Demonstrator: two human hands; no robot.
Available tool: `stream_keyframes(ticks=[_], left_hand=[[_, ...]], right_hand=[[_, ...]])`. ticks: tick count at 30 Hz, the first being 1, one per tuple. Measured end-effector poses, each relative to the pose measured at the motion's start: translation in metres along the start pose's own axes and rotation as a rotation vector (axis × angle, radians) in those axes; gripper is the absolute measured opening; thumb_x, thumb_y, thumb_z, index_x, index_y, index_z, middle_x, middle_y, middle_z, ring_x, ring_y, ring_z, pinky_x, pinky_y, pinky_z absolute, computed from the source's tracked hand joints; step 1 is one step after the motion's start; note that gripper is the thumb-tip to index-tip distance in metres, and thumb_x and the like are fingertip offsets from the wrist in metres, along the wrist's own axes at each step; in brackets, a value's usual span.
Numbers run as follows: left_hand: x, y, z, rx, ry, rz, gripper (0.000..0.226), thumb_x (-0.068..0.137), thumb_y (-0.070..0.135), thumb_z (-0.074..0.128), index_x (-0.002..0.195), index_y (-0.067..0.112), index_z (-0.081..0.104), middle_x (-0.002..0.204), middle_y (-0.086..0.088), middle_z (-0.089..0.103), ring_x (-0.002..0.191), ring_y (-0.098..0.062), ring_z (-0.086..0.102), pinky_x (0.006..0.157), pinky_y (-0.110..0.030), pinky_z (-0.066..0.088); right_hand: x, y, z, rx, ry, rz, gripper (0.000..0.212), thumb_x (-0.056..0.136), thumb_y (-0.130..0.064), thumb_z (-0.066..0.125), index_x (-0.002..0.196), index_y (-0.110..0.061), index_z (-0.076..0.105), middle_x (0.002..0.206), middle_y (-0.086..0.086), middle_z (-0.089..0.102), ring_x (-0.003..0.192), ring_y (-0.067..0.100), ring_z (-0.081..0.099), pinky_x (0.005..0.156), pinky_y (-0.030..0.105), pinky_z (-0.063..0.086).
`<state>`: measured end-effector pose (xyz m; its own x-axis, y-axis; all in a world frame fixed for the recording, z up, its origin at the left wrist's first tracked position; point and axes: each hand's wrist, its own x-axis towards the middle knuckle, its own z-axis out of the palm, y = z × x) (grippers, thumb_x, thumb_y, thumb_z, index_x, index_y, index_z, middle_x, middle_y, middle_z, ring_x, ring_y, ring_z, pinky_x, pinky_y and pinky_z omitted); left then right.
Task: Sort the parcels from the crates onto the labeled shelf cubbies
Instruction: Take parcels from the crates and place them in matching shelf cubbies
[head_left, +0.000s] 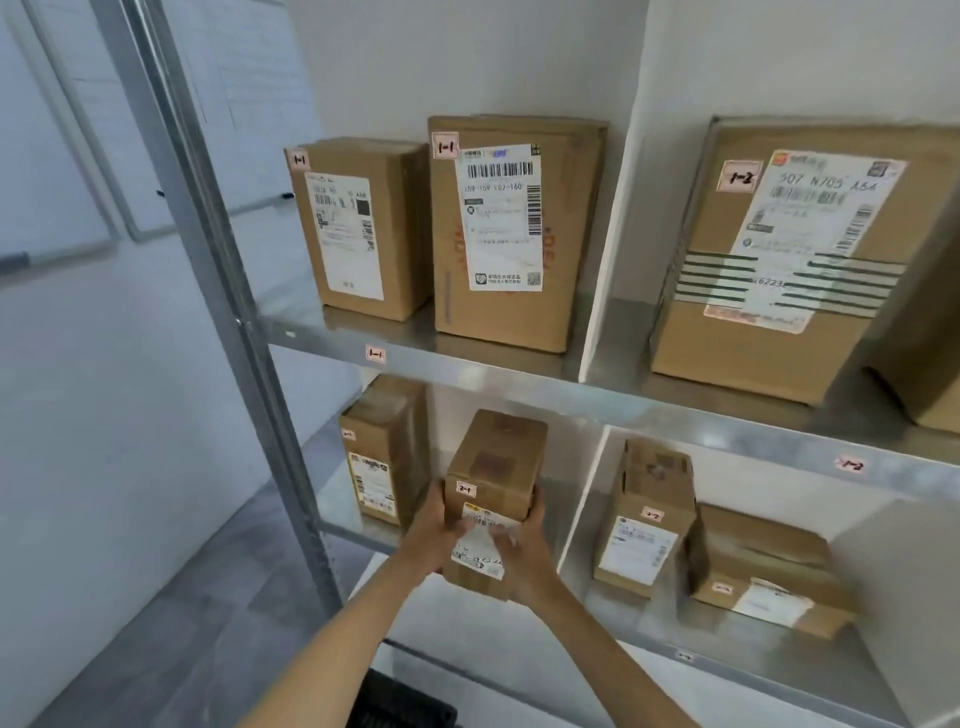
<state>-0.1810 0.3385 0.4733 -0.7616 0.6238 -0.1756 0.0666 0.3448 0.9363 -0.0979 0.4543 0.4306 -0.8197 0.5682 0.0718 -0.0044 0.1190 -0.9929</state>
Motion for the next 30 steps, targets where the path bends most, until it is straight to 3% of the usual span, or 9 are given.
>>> stream_keyframes(ticks=[3, 6, 9, 13, 18, 22, 25, 28, 30], left_hand=[[0.016, -0.004, 0.010, 0.036, 0.021, -0.027, 0.055, 0.090, 0.012, 0.059, 0.133, 0.028, 0.029, 0.127, 0.002, 0.056, 0.122, -0.020, 0.052, 0.105, -0.046, 0.043], [0.031, -0.012, 0.014, 0.103, 0.065, -0.027, 0.049, 0.088, 0.019, 0.061, 0.125, 0.032, 0.031, 0.116, 0.006, 0.059, 0.112, -0.018, 0.058, 0.098, -0.044, 0.049], [0.053, -0.028, 0.016, 0.112, 0.062, -0.012, 0.053, 0.085, 0.029, 0.061, 0.126, 0.038, 0.028, 0.115, 0.010, 0.057, 0.111, -0.015, 0.058, 0.095, -0.044, 0.051], [0.057, -0.012, 0.020, 0.090, 0.050, 0.012, 0.052, 0.090, 0.014, 0.057, 0.133, 0.021, 0.027, 0.118, 0.001, 0.055, 0.114, -0.018, 0.056, 0.097, -0.039, 0.051], [0.062, -0.005, 0.022, 0.132, 0.039, 0.014, 0.048, 0.093, 0.010, 0.053, 0.132, 0.019, 0.027, 0.117, 0.003, 0.053, 0.114, -0.013, 0.054, 0.079, -0.013, 0.051], [0.051, 0.003, 0.024, 0.172, 0.057, -0.008, 0.054, 0.094, 0.017, 0.053, 0.138, 0.021, 0.022, 0.129, 0.003, 0.050, 0.122, -0.016, 0.051, 0.096, -0.026, 0.047], [0.033, 0.013, 0.023, 0.160, 0.173, -0.017, 0.068, 0.092, 0.023, 0.056, 0.145, 0.027, 0.013, 0.142, 0.004, 0.041, 0.132, -0.021, 0.042, 0.105, -0.037, 0.040], [-0.002, 0.028, 0.015, 0.091, 0.227, 0.005, 0.067, 0.092, 0.018, 0.054, 0.146, 0.015, 0.015, 0.145, -0.003, 0.038, 0.135, -0.024, 0.037, 0.110, -0.041, 0.034], [-0.031, 0.033, 0.005, 0.089, 0.273, 0.032, 0.061, 0.094, 0.021, 0.051, 0.146, 0.013, 0.020, 0.147, -0.004, 0.038, 0.136, -0.023, 0.037, 0.112, -0.040, 0.032]], right_hand=[[0.008, 0.006, -0.003, -0.051, 0.002, 0.045, 0.123, 0.055, -0.084, 0.056, 0.143, -0.015, 0.004, 0.134, 0.007, 0.045, 0.112, 0.014, 0.056, 0.080, 0.011, 0.050], [0.017, 0.012, -0.004, -0.139, -0.001, 0.072, 0.069, 0.088, -0.035, 0.060, 0.135, -0.022, 0.012, 0.131, 0.002, 0.047, 0.114, 0.011, 0.056, 0.080, 0.009, 0.049], [0.030, 0.016, -0.005, -0.137, -0.001, 0.089, 0.063, 0.094, -0.012, 0.053, 0.137, -0.023, 0.009, 0.124, -0.006, 0.049, 0.105, 0.005, 0.058, 0.078, 0.012, 0.050], [0.045, 0.020, -0.007, -0.140, 0.010, 0.125, 0.070, 0.094, -0.008, 0.052, 0.145, -0.014, 0.005, 0.122, -0.004, 0.049, 0.107, 0.011, 0.057, 0.074, 0.010, 0.051], [0.050, 0.016, -0.007, -0.164, 0.037, 0.157, 0.072, 0.094, -0.012, 0.053, 0.148, -0.014, 0.006, 0.131, 0.000, 0.044, 0.111, 0.013, 0.053, 0.077, 0.012, 0.051], [0.039, 0.006, -0.002, -0.213, 0.076, 0.191, 0.075, 0.093, -0.024, 0.054, 0.149, -0.017, 0.004, 0.141, 0.006, 0.041, 0.127, 0.027, 0.048, 0.098, 0.036, 0.048], [0.021, -0.009, 0.001, -0.297, 0.086, 0.242, 0.080, 0.094, -0.033, 0.052, 0.149, -0.012, -0.002, 0.148, 0.007, 0.034, 0.134, 0.030, 0.040, 0.104, 0.041, 0.042], [-0.007, -0.016, 0.003, -0.278, 0.064, 0.231, 0.081, 0.090, -0.051, 0.047, 0.149, -0.016, 0.004, 0.152, 0.005, 0.026, 0.138, 0.029, 0.034, 0.109, 0.047, 0.037], [-0.027, -0.024, 0.004, -0.253, 0.065, 0.199, 0.076, 0.091, -0.050, 0.047, 0.148, -0.021, 0.006, 0.151, 0.003, 0.027, 0.136, 0.026, 0.035, 0.110, 0.047, 0.035]])
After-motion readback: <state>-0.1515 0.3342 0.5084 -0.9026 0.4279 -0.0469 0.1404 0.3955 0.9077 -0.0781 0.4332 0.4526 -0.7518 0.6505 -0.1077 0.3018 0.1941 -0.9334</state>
